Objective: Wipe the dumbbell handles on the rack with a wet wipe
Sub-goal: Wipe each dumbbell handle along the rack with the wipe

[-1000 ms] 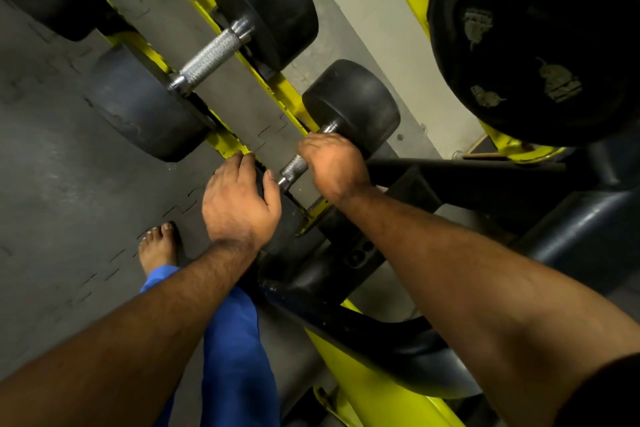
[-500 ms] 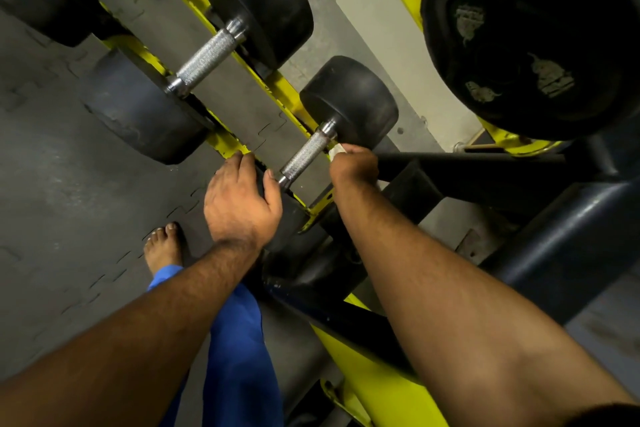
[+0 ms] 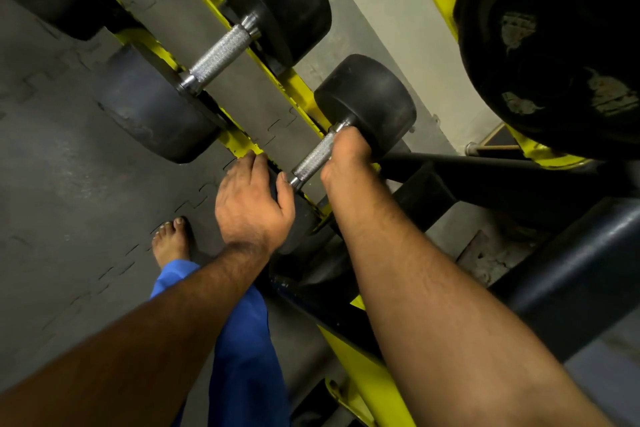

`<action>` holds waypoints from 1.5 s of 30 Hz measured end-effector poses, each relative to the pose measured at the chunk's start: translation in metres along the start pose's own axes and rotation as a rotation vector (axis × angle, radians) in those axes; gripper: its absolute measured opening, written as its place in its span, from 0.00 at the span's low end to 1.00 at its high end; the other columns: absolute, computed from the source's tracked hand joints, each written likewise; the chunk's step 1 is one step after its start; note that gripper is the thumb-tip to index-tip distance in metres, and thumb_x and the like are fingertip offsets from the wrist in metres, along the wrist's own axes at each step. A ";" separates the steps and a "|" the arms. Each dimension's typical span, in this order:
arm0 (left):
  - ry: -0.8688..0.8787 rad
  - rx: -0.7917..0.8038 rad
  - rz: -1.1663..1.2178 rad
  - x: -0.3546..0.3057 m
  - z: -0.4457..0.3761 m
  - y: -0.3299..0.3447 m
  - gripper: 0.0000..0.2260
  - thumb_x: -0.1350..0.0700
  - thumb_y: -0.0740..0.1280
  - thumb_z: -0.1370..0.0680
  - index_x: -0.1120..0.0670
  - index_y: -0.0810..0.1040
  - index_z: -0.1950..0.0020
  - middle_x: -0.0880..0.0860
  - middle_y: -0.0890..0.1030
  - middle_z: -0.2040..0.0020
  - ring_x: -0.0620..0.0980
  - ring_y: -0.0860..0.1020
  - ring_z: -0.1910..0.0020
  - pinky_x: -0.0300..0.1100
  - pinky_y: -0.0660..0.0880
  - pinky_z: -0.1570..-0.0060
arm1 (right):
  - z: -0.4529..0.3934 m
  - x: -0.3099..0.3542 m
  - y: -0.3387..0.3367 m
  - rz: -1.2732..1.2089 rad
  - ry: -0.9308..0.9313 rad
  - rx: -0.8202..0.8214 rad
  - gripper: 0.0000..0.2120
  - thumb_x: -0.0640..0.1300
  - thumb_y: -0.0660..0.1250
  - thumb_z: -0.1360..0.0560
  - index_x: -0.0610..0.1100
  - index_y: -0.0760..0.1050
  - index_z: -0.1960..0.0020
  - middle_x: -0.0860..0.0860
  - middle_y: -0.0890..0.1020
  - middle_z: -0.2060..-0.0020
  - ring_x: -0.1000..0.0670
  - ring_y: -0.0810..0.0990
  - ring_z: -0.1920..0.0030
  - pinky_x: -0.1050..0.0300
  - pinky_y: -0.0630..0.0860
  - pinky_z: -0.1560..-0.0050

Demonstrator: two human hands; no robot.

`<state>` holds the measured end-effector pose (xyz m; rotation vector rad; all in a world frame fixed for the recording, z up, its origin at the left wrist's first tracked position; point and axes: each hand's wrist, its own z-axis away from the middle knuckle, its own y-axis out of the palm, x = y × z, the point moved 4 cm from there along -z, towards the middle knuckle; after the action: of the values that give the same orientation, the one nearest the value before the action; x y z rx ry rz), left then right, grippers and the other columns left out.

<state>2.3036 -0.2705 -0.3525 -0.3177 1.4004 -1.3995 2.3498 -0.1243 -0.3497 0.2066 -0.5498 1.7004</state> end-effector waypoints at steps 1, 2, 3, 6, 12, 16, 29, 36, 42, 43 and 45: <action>0.003 0.004 0.002 0.000 0.000 0.000 0.24 0.46 0.56 0.21 0.61 0.75 0.34 0.61 0.78 0.35 0.61 0.76 0.37 0.53 0.72 0.38 | -0.002 -0.007 -0.003 -0.006 0.007 -0.025 0.15 0.39 0.54 0.17 0.37 0.73 0.35 0.41 0.77 0.37 0.44 0.79 0.40 0.52 0.75 0.42; 0.006 0.006 0.002 0.000 0.000 0.000 0.24 0.46 0.56 0.21 0.61 0.75 0.34 0.61 0.78 0.35 0.61 0.76 0.37 0.53 0.72 0.38 | -0.002 -0.014 -0.005 -0.027 0.025 -0.031 0.14 0.38 0.55 0.18 0.37 0.74 0.37 0.42 0.77 0.42 0.45 0.80 0.45 0.53 0.77 0.46; 0.007 0.005 -0.004 0.000 0.000 0.000 0.24 0.46 0.56 0.21 0.61 0.75 0.34 0.61 0.77 0.35 0.61 0.76 0.37 0.52 0.72 0.38 | -0.003 -0.019 -0.005 -0.016 0.050 -0.001 0.14 0.37 0.55 0.18 0.36 0.74 0.37 0.44 0.77 0.44 0.46 0.79 0.47 0.53 0.77 0.46; 0.004 0.017 -0.013 0.000 0.000 0.001 0.24 0.45 0.56 0.21 0.61 0.75 0.34 0.60 0.77 0.34 0.60 0.76 0.37 0.52 0.72 0.37 | -0.003 -0.013 -0.008 -0.080 0.051 0.091 0.12 0.34 0.51 0.18 0.37 0.73 0.46 0.45 0.75 0.54 0.45 0.77 0.49 0.54 0.75 0.46; 0.001 0.009 -0.028 0.000 0.000 0.002 0.24 0.46 0.56 0.21 0.60 0.75 0.34 0.60 0.77 0.35 0.59 0.76 0.37 0.51 0.71 0.37 | -0.010 -0.041 -0.011 0.133 0.029 0.064 0.15 0.38 0.55 0.19 0.36 0.74 0.38 0.46 0.78 0.45 0.48 0.78 0.51 0.58 0.75 0.58; 0.007 0.014 -0.018 -0.001 0.001 0.002 0.24 0.45 0.56 0.21 0.60 0.75 0.34 0.59 0.78 0.35 0.58 0.76 0.37 0.51 0.72 0.37 | -0.022 -0.023 -0.019 -0.097 0.070 0.143 0.11 0.33 0.52 0.21 0.39 0.72 0.56 0.46 0.79 0.66 0.54 0.77 0.72 0.65 0.72 0.75; -0.011 0.046 -0.009 0.002 -0.001 0.004 0.24 0.44 0.55 0.21 0.59 0.75 0.35 0.57 0.79 0.38 0.57 0.77 0.40 0.52 0.75 0.42 | -0.029 -0.031 -0.017 0.069 0.074 0.155 0.07 0.32 0.57 0.26 0.41 0.71 0.57 0.48 0.78 0.63 0.53 0.78 0.63 0.58 0.74 0.62; -0.007 0.052 -0.014 0.004 -0.001 0.007 0.23 0.44 0.54 0.21 0.58 0.76 0.36 0.57 0.79 0.39 0.56 0.77 0.41 0.53 0.75 0.43 | -0.043 -0.022 -0.013 -0.145 0.019 0.109 0.07 0.29 0.58 0.27 0.38 0.71 0.61 0.47 0.75 0.63 0.51 0.77 0.63 0.59 0.75 0.61; -0.004 0.045 -0.003 0.002 0.000 0.006 0.24 0.44 0.53 0.20 0.59 0.75 0.34 0.57 0.78 0.36 0.57 0.76 0.38 0.54 0.74 0.40 | -0.034 -0.027 -0.015 -0.213 0.074 0.240 0.08 0.32 0.56 0.22 0.37 0.73 0.53 0.47 0.74 0.61 0.53 0.77 0.67 0.63 0.73 0.70; -0.005 0.037 -0.004 0.002 0.001 0.006 0.25 0.44 0.54 0.20 0.59 0.75 0.34 0.58 0.78 0.35 0.57 0.76 0.37 0.53 0.74 0.39 | -0.040 -0.020 -0.014 -0.298 0.060 0.226 0.09 0.32 0.55 0.22 0.39 0.72 0.56 0.47 0.73 0.62 0.53 0.75 0.66 0.62 0.73 0.70; -0.008 0.021 -0.003 0.001 0.001 0.005 0.25 0.44 0.54 0.20 0.59 0.75 0.33 0.58 0.78 0.35 0.58 0.76 0.37 0.52 0.74 0.39 | -0.043 -0.018 -0.009 -0.364 0.037 0.219 0.10 0.32 0.54 0.22 0.40 0.72 0.56 0.47 0.75 0.60 0.51 0.75 0.60 0.62 0.74 0.63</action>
<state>2.3064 -0.2710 -0.3570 -0.3123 1.3782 -1.4131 2.3690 -0.1190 -0.3932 0.4072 -0.2764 1.4031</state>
